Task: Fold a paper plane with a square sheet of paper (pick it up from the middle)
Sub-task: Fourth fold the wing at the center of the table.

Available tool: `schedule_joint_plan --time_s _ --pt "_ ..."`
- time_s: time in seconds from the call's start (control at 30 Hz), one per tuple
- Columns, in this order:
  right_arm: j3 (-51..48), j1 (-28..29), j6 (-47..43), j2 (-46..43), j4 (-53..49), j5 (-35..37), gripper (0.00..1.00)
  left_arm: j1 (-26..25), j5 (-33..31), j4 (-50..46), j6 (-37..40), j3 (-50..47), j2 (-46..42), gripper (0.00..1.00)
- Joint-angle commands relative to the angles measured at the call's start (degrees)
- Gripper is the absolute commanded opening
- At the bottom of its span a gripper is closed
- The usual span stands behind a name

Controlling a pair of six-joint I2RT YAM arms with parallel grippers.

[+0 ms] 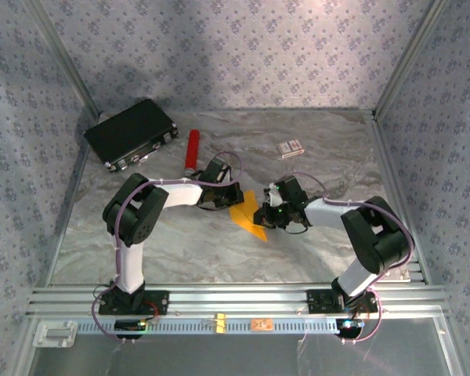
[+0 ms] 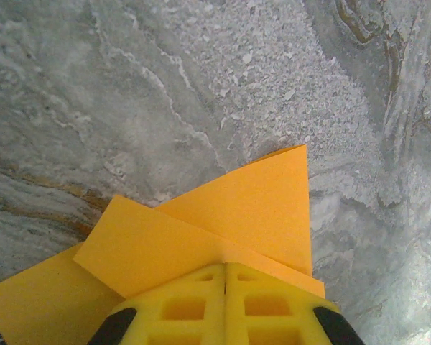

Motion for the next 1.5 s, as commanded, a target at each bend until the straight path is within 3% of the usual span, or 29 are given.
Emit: schedule_joint_plan --time_s 0.0,0.2,0.5,0.87,1.17,1.3,1.47 --pt "-3.27 -0.32 -0.97 0.02 -1.74 -0.52 0.02 0.38 -1.68 -3.01 0.94 -1.10 0.87 0.05" --pt "-7.20 -1.44 -0.41 1.41 0.35 -0.03 0.02 0.37 -1.77 -3.08 0.92 -1.00 0.95 0.05" --pt "-9.44 -1.77 -0.89 -7.37 -2.14 -0.41 0.02 0.45 -1.76 -3.18 0.86 -1.00 0.87 0.05" --pt "-14.06 -2.95 -1.06 -5.54 -1.91 -0.09 0.02 0.42 -1.75 -3.08 0.75 -1.17 0.70 0.05" --pt "-14.95 -3.22 -1.06 -10.33 -5.50 0.53 0.03 0.40 -1.67 -3.08 0.51 -1.01 0.52 0.05" --pt "-15.14 -2.61 5.56 -14.62 -3.61 1.58 0.08 0.44 -1.59 -3.17 0.18 -1.08 0.17 0.05" --pt "-12.01 -2.07 5.80 -20.67 -7.28 4.96 0.07 0.32 -1.34 -3.02 -0.11 -1.30 0.05 0.05"
